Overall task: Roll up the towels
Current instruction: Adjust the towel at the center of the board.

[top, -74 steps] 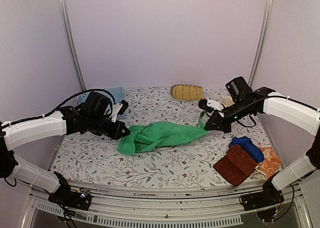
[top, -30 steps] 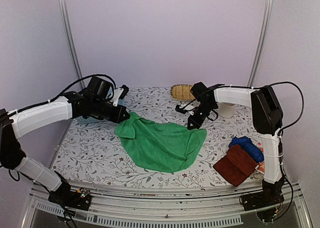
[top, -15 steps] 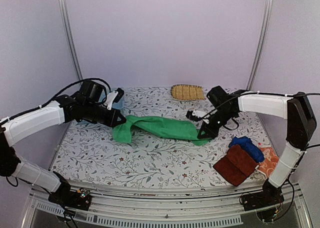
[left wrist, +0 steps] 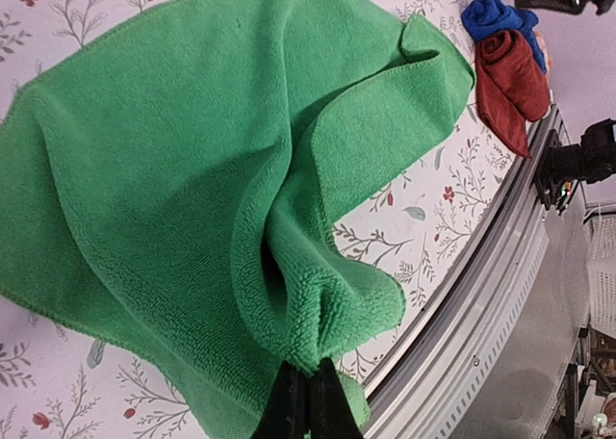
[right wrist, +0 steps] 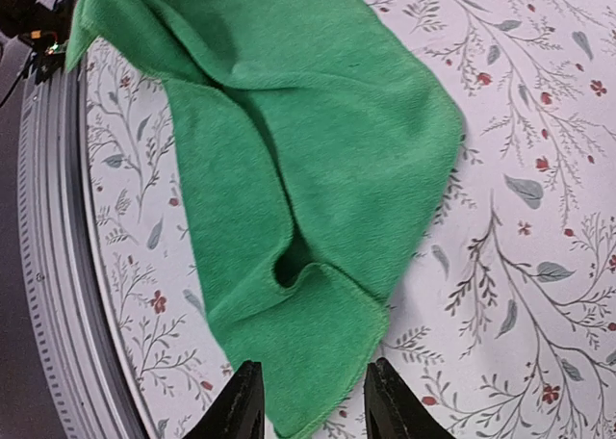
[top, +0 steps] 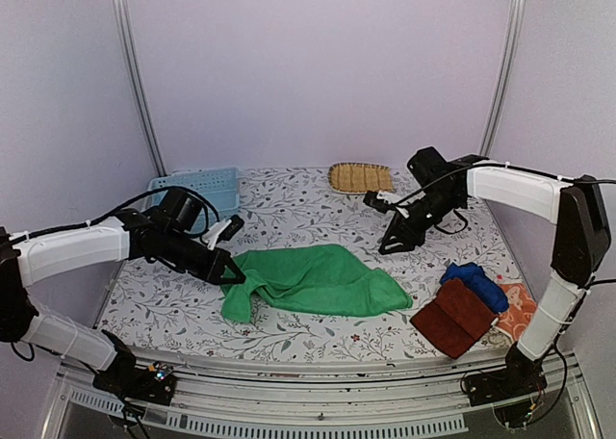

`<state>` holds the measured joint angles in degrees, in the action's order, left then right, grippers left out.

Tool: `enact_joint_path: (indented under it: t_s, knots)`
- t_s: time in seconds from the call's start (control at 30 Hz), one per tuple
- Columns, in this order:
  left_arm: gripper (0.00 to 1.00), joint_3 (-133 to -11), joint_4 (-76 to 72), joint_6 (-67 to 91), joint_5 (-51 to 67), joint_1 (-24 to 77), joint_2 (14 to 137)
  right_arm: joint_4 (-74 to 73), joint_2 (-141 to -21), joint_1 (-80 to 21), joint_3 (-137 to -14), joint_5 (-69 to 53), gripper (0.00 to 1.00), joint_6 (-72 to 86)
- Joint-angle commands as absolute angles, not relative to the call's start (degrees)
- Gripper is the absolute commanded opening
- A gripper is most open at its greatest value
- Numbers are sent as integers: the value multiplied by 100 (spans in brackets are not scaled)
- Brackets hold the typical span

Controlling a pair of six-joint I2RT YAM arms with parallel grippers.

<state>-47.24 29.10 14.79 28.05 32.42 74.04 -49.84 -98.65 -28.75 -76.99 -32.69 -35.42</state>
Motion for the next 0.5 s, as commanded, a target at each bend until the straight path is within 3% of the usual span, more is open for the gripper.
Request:
enact_joint_path:
  t_s: [0.0,0.47]
  knots:
    - [0,-4544,2850,1545,3064,3317,7539,-4649,-10631,-2777,-8033,-2940,40,-2980]
    - [0,-4332,2638,1560,3041,3408,7815,-4821,-11408,-2777,-8034,-2831,47,-2965]
